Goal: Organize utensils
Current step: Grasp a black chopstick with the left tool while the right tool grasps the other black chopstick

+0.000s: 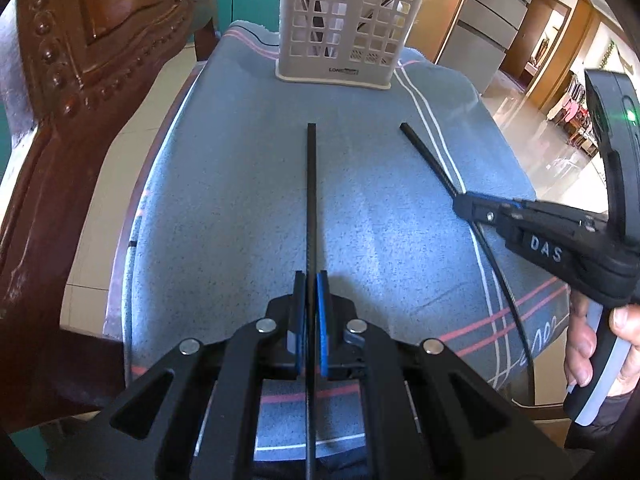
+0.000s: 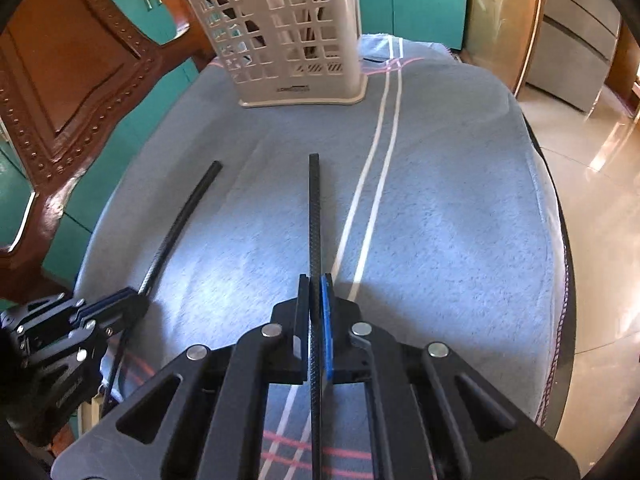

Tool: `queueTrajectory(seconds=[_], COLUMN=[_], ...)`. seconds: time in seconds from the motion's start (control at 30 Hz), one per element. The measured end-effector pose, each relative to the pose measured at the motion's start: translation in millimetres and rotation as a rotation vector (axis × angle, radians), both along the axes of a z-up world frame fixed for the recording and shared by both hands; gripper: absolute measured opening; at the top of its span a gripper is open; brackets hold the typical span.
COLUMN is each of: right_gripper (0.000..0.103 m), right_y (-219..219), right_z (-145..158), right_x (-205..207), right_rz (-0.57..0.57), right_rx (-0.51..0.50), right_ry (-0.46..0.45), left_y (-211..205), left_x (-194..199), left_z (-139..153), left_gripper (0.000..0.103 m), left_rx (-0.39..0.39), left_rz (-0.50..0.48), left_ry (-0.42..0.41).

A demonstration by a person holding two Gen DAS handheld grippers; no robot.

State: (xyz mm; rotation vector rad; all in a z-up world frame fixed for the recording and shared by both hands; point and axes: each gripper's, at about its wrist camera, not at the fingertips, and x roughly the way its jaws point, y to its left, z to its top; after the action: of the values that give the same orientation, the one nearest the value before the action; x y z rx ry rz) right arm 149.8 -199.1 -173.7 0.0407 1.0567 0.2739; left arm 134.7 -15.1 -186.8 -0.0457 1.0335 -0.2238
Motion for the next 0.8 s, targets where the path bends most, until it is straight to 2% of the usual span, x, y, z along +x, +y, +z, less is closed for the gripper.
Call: queueTrajectory(seconds=[0.03, 0.07, 0.1, 0.13, 0.17, 0.43, 0.57, 0.73, 0.77, 0.8], right_gripper=[0.009, 0.017, 0.031, 0.036, 0.041, 0.041, 0.041, 0.041, 0.040, 0.032], right_y=[-1, -3, -5, -7, -9, -3, 9, 22, 24, 25], right_z=[2, 5, 10, 13, 15, 11, 5, -7, -8, -9], right_x=[-1, -2, -2, -2, -1, 12, 19, 28, 29, 31], right_rz=[-0.004, -0.013, -0.022, -0.030, -0.038, -0.032, 0.004, 0.038, 0.045, 0.050], right_rx=[-0.004, -0.010, -0.016, -0.017, -0.016, -0.047, -0.108, -0.178, -0.181, -0.173], right_ry=[-0.006, -0.022, -0.041, -0.055, -0.064, -0.050, -0.053, -0.063, -0.069, -0.070], left_y=[2, 3, 5, 6, 7, -13, -19, -25, -26, -27], left_x=[0, 2, 3, 4, 7, 47, 70, 75, 74, 73], left_z=[3, 5, 7, 8, 11, 13, -3, -5, -5, -5], left_gripper=[0.006, 0.007, 0.014, 0.020, 0.021, 0.026, 0.026, 0.027, 0.027, 0.027], left_rx=[-0.009, -0.015, -0.023, -0.030, -0.035, 0.001, 0.047, 0.103, 0.108, 0.112], left_rz=[0.003, 0.011, 0.017, 0.021, 0.026, 0.015, 0.035, 0.032, 0.031, 0.031], left_ry=[-0.006, -0.013, -0.018, -0.020, -0.024, -0.029, 0.017, -0.009, -0.012, -0.015])
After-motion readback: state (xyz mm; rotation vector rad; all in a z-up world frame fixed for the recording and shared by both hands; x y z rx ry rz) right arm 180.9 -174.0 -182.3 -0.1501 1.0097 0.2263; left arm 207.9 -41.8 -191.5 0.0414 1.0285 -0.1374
